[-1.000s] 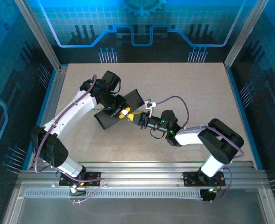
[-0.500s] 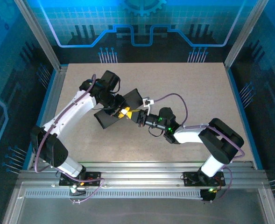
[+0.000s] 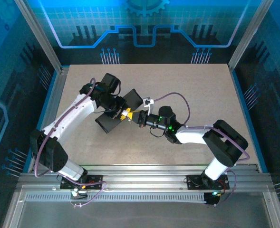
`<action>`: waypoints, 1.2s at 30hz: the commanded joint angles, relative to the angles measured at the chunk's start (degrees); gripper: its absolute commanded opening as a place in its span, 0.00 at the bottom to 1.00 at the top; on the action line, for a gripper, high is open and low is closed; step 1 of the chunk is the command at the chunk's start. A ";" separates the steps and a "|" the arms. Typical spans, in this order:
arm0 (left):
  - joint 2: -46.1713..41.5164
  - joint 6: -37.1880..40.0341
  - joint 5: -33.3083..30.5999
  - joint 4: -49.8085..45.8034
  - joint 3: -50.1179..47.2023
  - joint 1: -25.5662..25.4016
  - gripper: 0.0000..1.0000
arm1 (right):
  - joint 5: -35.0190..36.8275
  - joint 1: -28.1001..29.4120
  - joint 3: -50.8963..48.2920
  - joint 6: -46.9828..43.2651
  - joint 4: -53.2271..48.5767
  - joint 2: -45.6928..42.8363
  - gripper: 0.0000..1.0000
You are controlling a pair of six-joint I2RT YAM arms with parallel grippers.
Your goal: Unlock the padlock with the key
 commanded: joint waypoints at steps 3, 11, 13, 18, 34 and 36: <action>-2.40 -3.79 10.13 0.03 0.56 -1.80 0.00 | 2.83 0.67 6.11 0.56 -1.50 0.62 0.08; -2.80 -8.59 13.81 3.91 -1.81 -1.52 0.00 | 2.73 0.85 6.38 2.25 -4.93 -0.61 0.10; -3.06 -9.14 14.20 4.36 -1.75 -1.54 0.00 | 2.44 0.94 6.46 2.99 -5.89 -1.07 0.10; -3.54 -9.66 16.29 5.39 -2.21 -1.61 0.00 | 2.46 0.94 6.52 4.29 -11.10 -3.78 0.10; -5.61 -13.42 23.79 18.02 -9.82 -0.78 0.00 | 3.39 1.46 11.90 2.27 -35.92 -11.52 0.17; -5.98 -14.13 24.24 19.68 -10.75 -0.38 0.00 | 3.99 1.46 12.00 1.82 -37.32 -12.42 0.18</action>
